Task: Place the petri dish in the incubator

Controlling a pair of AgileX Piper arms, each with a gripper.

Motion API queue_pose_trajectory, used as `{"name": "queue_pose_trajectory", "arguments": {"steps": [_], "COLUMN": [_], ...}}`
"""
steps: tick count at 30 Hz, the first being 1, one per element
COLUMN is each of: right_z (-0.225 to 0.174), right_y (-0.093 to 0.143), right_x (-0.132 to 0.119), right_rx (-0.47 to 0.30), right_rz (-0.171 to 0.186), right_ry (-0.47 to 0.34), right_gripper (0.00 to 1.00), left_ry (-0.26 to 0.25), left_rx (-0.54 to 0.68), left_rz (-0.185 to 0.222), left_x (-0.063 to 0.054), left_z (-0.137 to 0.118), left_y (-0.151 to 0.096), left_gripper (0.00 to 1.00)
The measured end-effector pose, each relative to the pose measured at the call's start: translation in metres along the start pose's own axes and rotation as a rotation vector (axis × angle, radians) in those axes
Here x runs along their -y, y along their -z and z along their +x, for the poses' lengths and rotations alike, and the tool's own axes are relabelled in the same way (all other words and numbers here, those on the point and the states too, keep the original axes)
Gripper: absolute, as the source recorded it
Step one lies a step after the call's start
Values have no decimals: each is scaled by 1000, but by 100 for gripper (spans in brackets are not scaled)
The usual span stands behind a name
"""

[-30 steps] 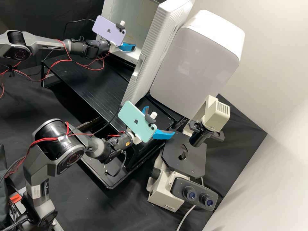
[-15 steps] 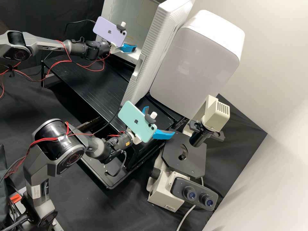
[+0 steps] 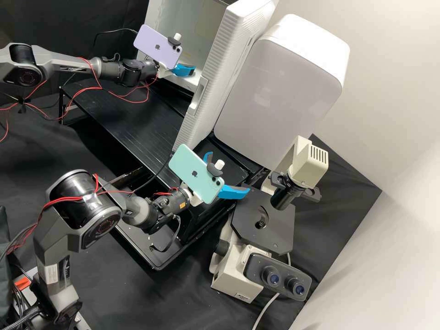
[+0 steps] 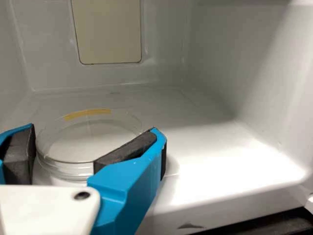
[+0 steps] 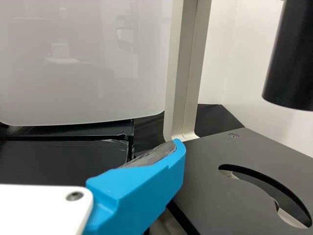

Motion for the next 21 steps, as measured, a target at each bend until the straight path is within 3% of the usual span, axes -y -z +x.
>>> {"name": "queue_pose_trajectory", "arguments": {"steps": [21], "right_z": [0], "right_y": [0], "right_x": [0], "right_rx": [0], "right_rz": [0], "right_ry": [0], "right_gripper": [100], "left_ry": [34], "left_rx": [62], "left_rz": [68], "left_x": [-3], "left_z": [-32], "left_y": [-9], "left_gripper": [100]}}
